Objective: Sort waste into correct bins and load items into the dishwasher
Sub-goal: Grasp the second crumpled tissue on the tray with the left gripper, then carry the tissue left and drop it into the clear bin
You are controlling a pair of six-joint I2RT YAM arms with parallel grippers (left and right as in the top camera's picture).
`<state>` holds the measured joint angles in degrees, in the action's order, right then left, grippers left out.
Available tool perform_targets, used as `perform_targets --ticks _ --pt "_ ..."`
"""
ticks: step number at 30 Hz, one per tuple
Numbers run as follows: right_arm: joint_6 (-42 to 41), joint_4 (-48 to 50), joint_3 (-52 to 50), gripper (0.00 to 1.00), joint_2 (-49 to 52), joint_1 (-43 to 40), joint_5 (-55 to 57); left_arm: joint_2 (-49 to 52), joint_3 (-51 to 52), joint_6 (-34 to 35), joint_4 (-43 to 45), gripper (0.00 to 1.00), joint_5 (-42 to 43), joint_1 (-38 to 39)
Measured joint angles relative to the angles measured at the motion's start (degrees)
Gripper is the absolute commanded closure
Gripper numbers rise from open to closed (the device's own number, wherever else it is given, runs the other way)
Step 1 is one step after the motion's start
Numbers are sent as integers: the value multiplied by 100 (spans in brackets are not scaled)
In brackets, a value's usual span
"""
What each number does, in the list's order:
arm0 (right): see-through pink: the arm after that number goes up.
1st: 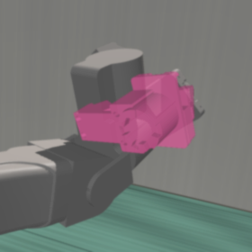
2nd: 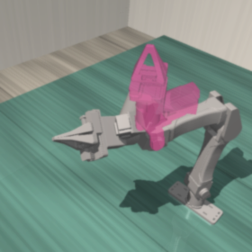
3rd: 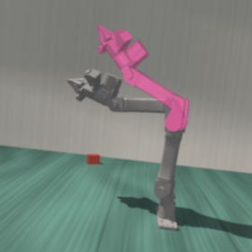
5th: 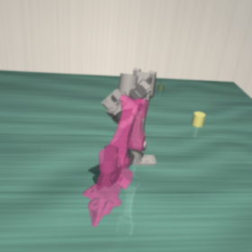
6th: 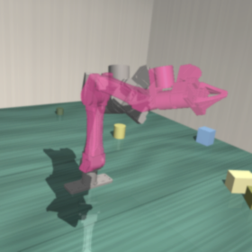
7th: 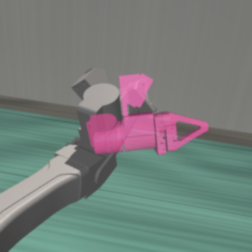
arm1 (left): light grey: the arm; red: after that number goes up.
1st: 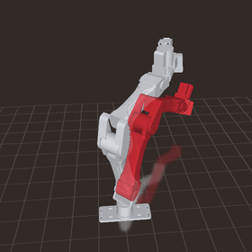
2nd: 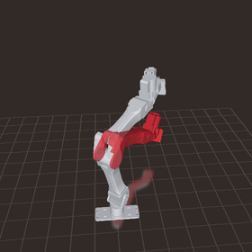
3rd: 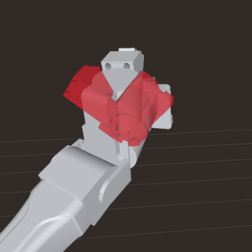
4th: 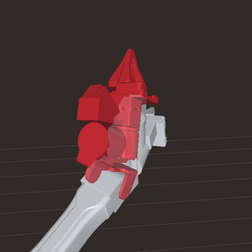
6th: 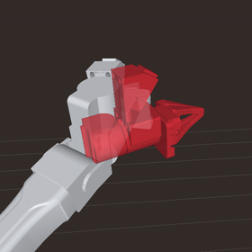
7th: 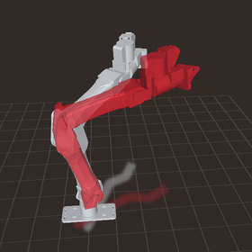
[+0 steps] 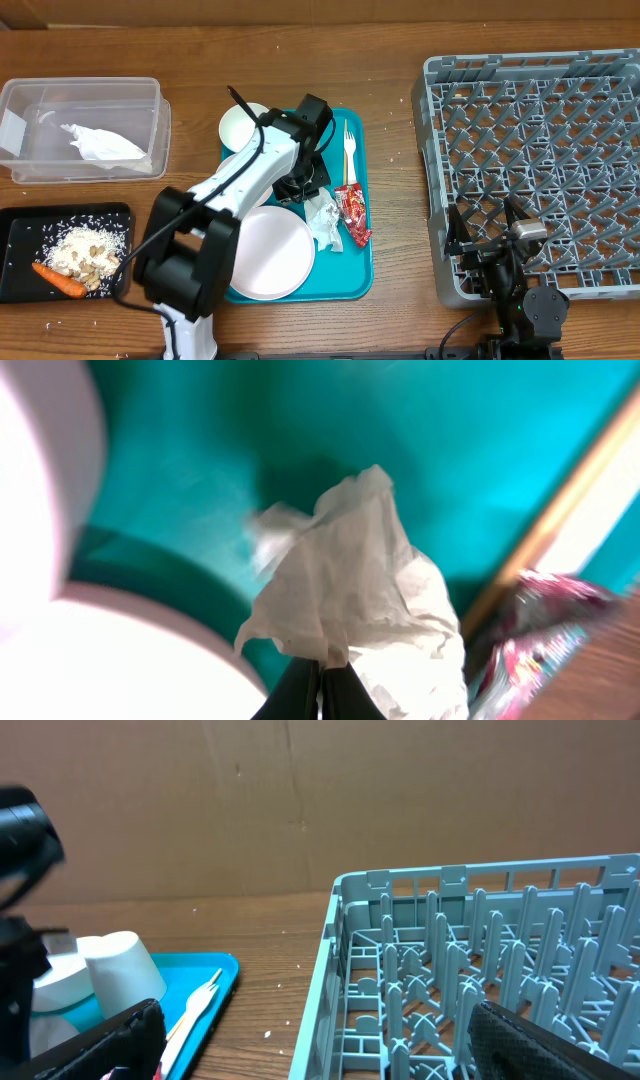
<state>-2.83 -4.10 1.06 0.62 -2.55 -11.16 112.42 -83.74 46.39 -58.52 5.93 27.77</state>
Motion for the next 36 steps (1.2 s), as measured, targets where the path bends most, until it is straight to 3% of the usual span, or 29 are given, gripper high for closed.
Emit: perform_targets --ticks 11,17,23,36 --pt "4 0 0 0 0 0 0 -1720 4 -2 -363 96 -905 -127" --pt "2 2 0 0 0 -2 0 -2337 4 -138 -363 96 -1506 -1180" --pt "2 0 0 0 0 0 0 -2531 4 -411 -363 96 -1325 -2013" --pt "7 2 0 0 0 0 -2 -2531 -149 -654 -317 96 -1198 -2347"
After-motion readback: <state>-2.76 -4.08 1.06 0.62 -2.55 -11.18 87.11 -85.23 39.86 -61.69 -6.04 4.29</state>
